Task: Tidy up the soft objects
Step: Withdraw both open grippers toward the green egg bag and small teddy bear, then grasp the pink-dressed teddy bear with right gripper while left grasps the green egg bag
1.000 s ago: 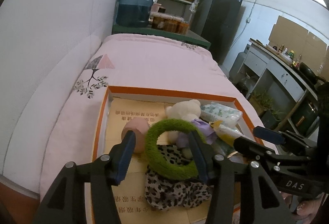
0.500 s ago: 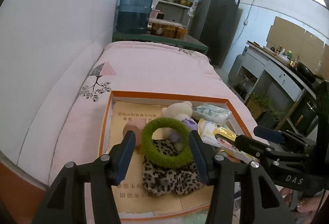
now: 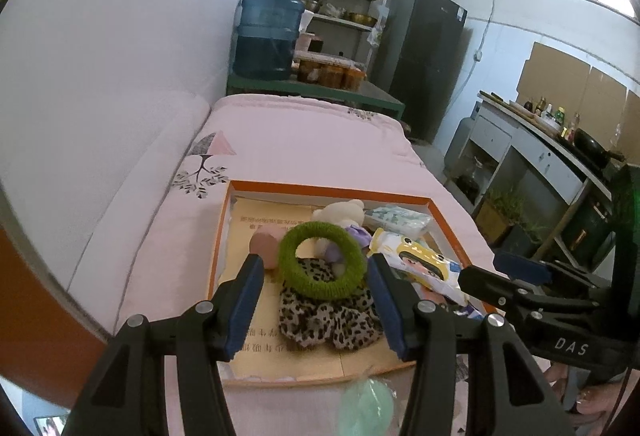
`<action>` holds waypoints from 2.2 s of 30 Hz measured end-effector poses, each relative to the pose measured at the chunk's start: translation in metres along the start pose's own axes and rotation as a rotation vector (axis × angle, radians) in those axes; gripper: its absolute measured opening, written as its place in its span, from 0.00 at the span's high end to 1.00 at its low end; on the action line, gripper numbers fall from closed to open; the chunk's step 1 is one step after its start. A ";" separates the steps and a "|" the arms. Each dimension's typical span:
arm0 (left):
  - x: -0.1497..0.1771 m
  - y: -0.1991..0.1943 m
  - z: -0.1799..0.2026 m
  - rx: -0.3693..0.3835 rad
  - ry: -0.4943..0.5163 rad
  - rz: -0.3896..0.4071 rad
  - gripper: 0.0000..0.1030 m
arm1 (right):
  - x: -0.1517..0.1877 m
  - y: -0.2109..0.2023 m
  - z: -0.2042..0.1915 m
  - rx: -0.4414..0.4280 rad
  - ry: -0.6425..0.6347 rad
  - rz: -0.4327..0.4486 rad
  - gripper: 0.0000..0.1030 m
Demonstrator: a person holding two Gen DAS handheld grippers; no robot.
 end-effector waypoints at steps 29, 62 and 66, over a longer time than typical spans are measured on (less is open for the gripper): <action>0.036 -0.087 -0.017 -0.040 -0.004 0.077 0.48 | 0.043 -0.078 -0.042 0.002 0.003 0.040 0.31; 0.087 -0.094 -0.032 -0.049 0.005 0.045 0.48 | 0.109 -0.054 -0.063 -0.019 0.070 -0.052 0.31; 0.091 -0.090 -0.032 -0.045 0.007 0.036 0.48 | 0.114 -0.044 -0.064 -0.017 0.076 -0.069 0.31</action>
Point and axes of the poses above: each gripper's, at about its wrist camera, not at the fingertips, and y roughly the way its jaws point, z to its right, x to its underside, the point moved 4 cm from there along y, roughly the way its jaws point, and after that the axes turned 9 degrees about -x, right-handed, at the moved point
